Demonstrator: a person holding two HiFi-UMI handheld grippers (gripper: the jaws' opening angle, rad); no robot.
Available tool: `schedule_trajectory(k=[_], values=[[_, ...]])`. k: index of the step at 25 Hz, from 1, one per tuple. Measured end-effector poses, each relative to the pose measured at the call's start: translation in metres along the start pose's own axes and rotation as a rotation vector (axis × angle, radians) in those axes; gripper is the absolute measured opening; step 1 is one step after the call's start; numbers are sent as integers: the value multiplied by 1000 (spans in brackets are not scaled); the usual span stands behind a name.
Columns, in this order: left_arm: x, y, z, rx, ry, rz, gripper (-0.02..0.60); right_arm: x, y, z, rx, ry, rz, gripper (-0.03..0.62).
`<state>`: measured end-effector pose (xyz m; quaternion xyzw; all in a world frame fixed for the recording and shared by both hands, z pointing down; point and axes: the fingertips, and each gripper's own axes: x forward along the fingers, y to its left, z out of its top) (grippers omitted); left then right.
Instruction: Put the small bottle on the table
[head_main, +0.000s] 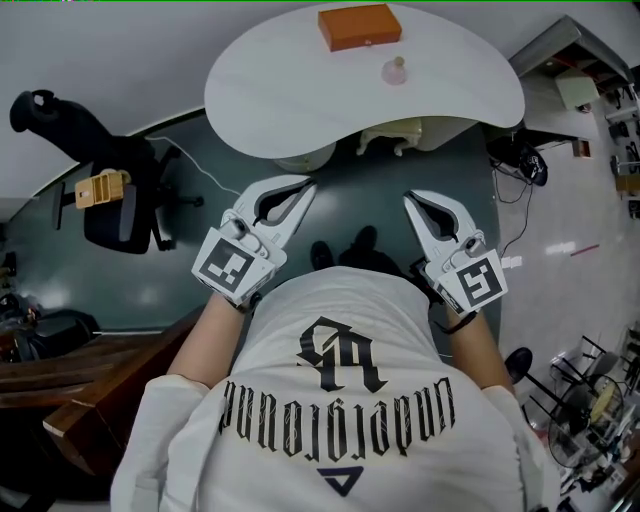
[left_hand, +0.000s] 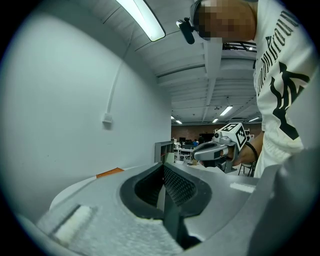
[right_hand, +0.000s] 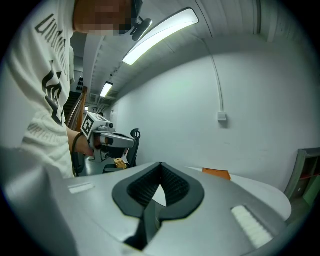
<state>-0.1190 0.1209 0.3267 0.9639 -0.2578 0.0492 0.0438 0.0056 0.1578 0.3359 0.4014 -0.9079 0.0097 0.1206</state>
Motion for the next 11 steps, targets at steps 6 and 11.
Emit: schedule_trajectory(k=[6, 11], values=[[-4, -1, 3, -11, 9, 24, 8, 1, 5, 4, -11, -2, 13, 2], [-7, -5, 1, -9, 2, 8, 8, 3, 14, 4, -11, 2, 24, 2]])
